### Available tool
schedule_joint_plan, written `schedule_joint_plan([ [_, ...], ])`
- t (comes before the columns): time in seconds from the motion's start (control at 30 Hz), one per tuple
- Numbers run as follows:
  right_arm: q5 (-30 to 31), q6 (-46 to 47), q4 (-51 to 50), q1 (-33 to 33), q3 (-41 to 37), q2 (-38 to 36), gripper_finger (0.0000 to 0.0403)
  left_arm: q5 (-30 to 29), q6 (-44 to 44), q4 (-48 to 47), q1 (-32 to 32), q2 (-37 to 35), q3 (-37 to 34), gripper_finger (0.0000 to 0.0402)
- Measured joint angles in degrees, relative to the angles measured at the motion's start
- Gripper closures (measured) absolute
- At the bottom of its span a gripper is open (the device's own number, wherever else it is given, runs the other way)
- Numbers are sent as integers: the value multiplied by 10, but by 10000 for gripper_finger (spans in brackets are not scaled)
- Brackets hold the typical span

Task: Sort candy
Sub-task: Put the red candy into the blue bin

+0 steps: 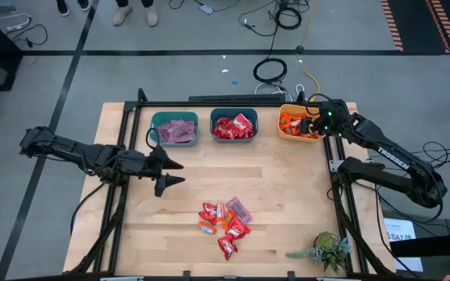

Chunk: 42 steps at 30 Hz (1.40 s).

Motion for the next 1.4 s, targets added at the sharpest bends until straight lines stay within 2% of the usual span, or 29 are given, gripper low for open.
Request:
schedule_joint_plan([
  [0.47,2,-17,-3,0,0,0,149,-11,6,12,0,0,0,127],
  [0.67,2,-56,-2,0,0,0,149,-13,6,3,0,0,0,128],
  [0.87,1,-47,0,16,0,0,149,-12,11,-8,0,2,0,128],
  [1.13,0,-14,4,98,0,0,149,-9,219,45,-1,9,1,128],
  [1.27,0,-12,10,144,0,0,149,-10,240,39,-2,53,25,128],
  [1.4,2,-12,19,182,0,-1,149,-11,242,31,-3,132,53,128],
])
